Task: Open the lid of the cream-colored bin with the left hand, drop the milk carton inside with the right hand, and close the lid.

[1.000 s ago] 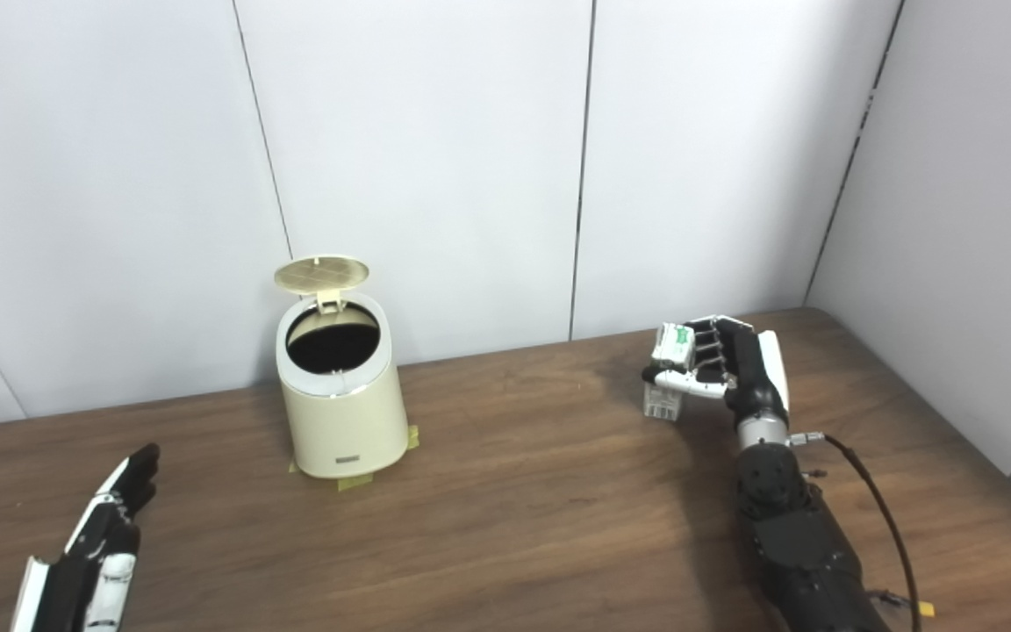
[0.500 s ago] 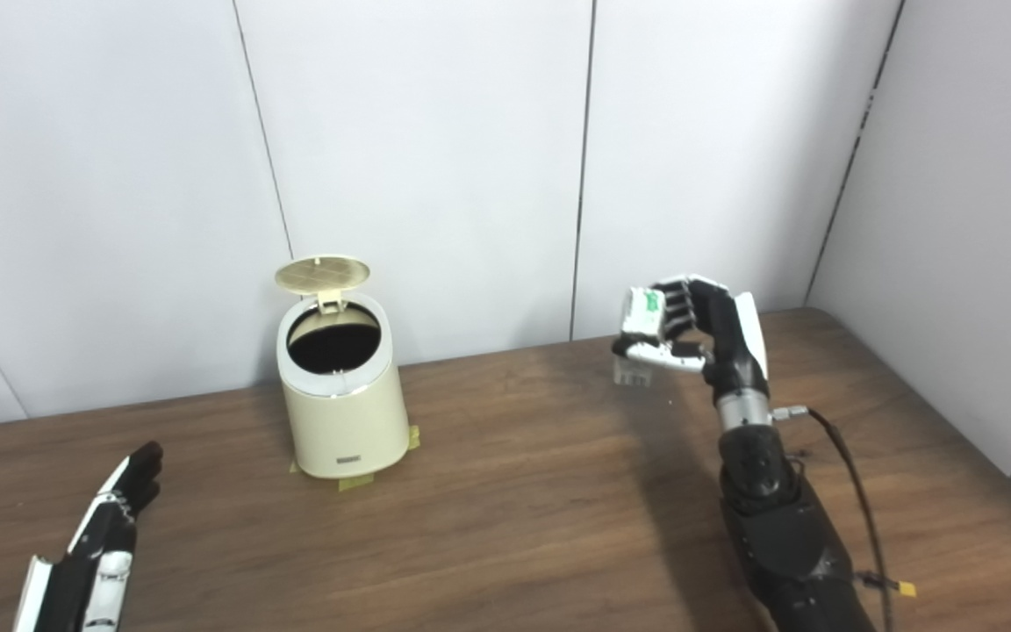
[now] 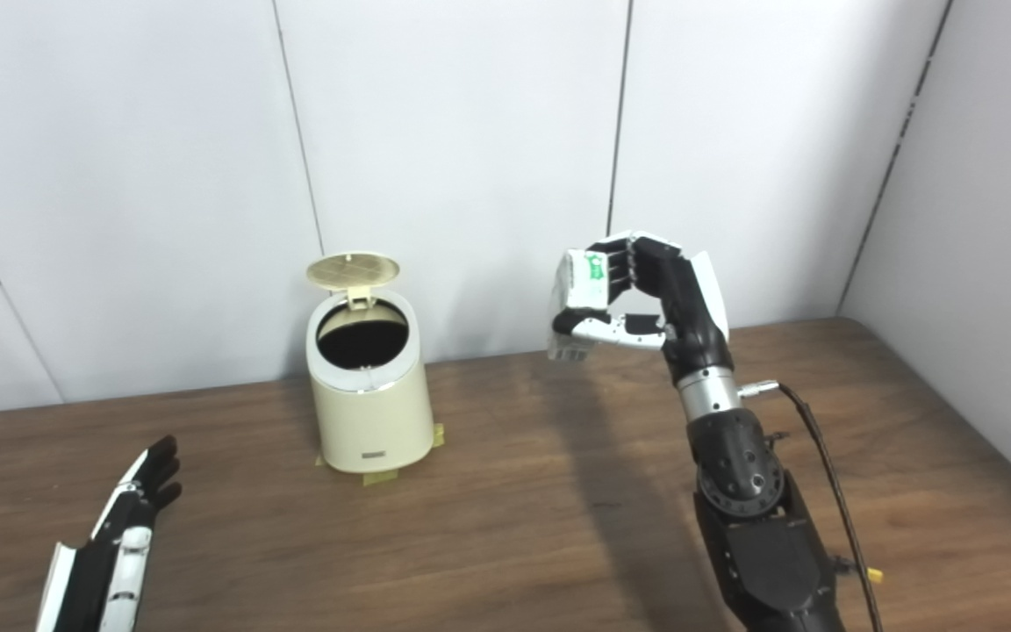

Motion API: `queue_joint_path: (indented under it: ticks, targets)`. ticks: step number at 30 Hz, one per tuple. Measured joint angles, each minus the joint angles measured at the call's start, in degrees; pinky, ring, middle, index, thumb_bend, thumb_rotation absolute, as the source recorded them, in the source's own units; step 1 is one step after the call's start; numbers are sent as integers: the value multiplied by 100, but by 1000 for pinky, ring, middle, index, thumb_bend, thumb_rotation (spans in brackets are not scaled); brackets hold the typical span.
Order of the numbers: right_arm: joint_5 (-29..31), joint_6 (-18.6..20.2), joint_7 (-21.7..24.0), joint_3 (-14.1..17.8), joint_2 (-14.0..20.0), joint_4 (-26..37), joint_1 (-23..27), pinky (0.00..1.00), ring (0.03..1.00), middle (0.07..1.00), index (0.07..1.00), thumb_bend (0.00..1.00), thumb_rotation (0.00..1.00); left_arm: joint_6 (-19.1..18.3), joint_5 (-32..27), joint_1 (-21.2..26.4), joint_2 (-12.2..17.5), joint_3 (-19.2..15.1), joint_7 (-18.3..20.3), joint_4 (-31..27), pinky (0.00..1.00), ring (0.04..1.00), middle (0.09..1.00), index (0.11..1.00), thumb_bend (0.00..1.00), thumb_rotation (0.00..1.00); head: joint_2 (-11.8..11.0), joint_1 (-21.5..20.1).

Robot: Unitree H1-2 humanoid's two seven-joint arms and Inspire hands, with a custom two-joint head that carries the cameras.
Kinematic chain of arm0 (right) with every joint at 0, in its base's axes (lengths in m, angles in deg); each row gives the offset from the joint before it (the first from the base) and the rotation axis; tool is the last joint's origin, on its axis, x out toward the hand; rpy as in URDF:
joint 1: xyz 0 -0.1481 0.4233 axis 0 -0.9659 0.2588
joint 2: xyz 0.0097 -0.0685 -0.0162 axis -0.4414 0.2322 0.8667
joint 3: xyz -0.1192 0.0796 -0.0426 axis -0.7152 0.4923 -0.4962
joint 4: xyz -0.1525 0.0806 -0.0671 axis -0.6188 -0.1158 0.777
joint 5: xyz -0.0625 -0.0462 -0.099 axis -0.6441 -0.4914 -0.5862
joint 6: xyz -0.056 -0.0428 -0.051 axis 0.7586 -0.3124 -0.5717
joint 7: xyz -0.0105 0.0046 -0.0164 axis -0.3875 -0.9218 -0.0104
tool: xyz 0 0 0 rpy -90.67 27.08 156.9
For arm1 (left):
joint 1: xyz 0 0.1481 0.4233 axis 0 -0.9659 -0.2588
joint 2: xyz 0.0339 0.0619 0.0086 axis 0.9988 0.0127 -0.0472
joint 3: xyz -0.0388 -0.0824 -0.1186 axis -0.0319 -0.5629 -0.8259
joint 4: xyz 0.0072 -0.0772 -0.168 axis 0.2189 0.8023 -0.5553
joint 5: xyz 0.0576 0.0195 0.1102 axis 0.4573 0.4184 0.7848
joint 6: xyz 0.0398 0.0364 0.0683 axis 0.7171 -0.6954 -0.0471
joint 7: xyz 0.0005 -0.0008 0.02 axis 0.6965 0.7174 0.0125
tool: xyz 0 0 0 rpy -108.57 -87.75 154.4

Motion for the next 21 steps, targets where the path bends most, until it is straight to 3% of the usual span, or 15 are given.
queue_joint_path:
  ticks: [4,12,17,21]
  targets:
    - [14,-51,139,-122,-188,8,2,411,461,472,481,523,0,-36,10,19,-10,9,-52,20,894,941,952,938,283,1000,-26,44]
    - [69,-798,474,-334,-335,-185,123,344,424,469,510,520,0,29,276,58,-26,53,-247,73,870,926,943,931,340,1000,-35,105]
    - [-155,-1108,474,-505,-501,-162,265,382,449,475,490,521,0,74,360,116,-23,92,-292,146,871,925,941,928,380,1000,-53,149]
    - [-336,-1357,470,-628,-637,-221,398,297,405,472,513,518,0,80,365,139,-17,105,-299,178,862,923,945,928,409,1000,-70,167]
